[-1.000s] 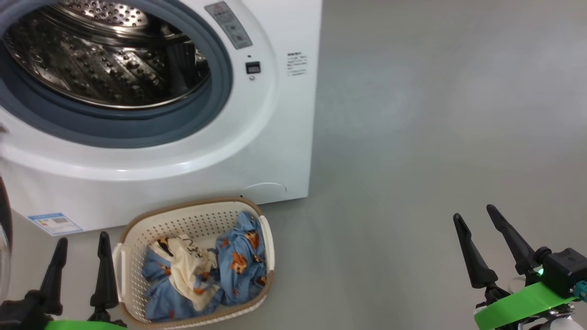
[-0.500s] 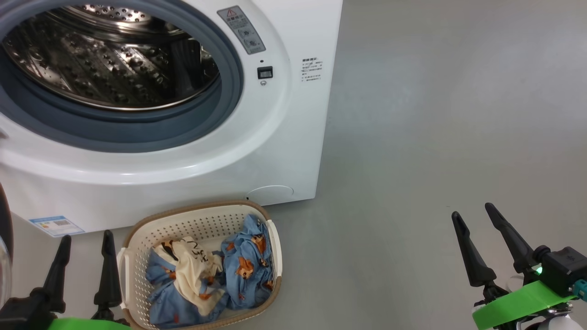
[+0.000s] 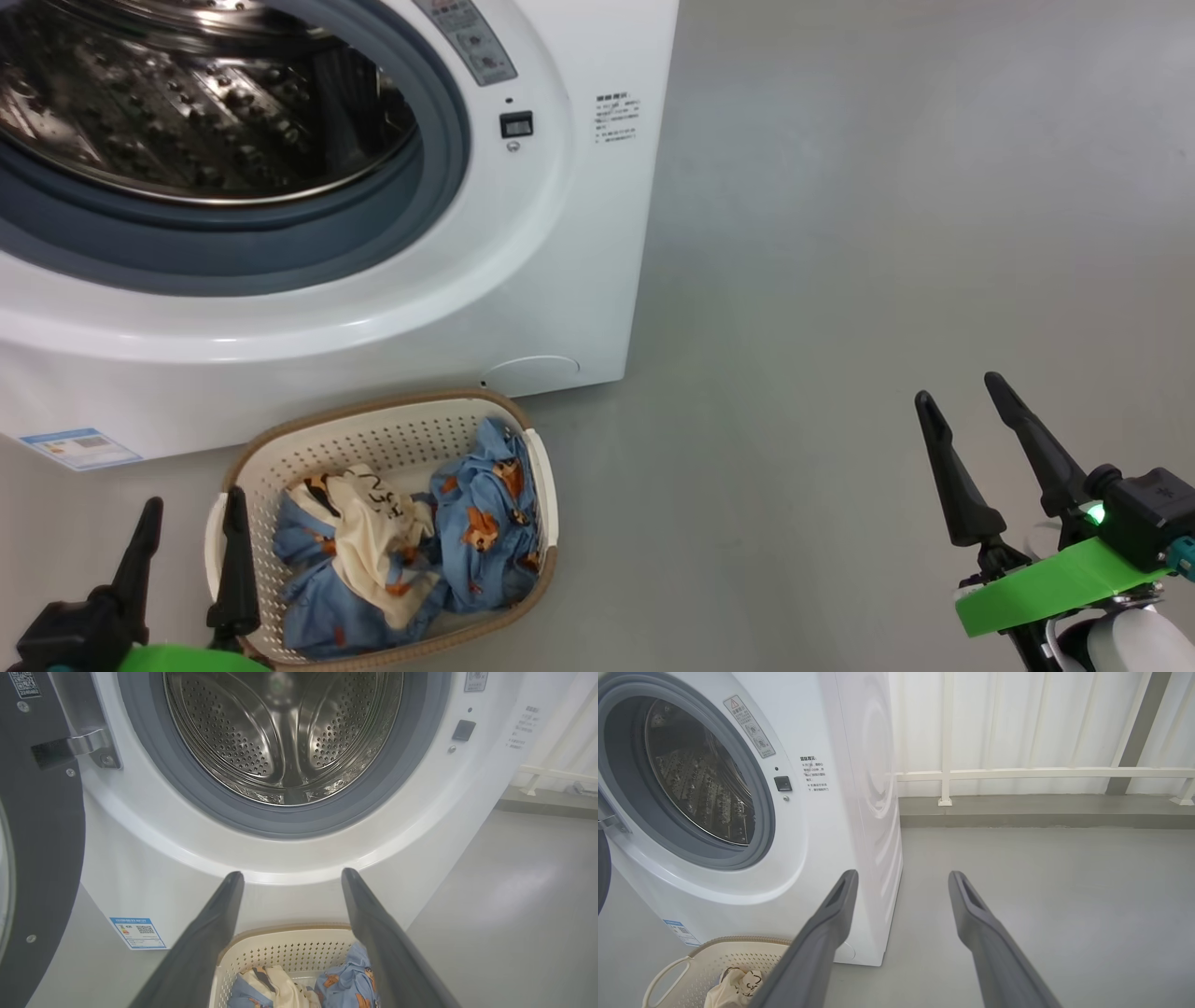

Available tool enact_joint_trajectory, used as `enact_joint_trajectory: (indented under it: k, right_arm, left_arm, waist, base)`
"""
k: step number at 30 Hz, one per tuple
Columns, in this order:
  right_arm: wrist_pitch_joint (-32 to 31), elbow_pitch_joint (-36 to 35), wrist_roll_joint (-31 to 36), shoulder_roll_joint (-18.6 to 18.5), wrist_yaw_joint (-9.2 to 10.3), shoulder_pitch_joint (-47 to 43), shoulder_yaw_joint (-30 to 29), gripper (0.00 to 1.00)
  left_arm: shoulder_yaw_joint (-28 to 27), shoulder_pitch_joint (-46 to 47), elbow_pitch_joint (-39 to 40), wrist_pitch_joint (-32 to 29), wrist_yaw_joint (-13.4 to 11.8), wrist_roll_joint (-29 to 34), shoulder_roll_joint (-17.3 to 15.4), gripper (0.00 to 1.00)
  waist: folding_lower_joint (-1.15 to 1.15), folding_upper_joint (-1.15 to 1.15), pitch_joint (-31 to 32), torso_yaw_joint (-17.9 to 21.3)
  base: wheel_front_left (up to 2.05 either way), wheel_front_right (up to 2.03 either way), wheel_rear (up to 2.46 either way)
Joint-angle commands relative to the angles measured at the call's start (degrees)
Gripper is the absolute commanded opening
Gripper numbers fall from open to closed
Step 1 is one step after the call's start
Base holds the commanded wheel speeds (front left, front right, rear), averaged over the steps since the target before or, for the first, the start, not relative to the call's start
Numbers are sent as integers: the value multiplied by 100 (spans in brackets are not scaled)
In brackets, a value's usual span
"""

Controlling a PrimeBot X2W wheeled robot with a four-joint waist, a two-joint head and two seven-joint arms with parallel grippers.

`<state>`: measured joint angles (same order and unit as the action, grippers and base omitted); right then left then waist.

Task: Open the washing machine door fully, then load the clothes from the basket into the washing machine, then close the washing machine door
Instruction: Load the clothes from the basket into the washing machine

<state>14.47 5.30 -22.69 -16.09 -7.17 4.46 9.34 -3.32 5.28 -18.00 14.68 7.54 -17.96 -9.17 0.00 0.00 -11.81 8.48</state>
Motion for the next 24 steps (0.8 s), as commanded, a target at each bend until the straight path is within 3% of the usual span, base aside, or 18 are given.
enact_joint_trajectory:
  k: [1,24]
  right_arm:
    - [52,-157,82,-66,-32,130,101,100]
    - [52,-135,210,281,-32,735,55,100]
  left_arm:
    - [-180,216,42,32,-6,49,-83,100]
    - [1,1142,-880,32,-5,34,-310,100]
  waist:
    - [0,0,-67,55]
    - [0,0,-1289,155]
  base:
    - [0,0,0]
    - [0,0,0]
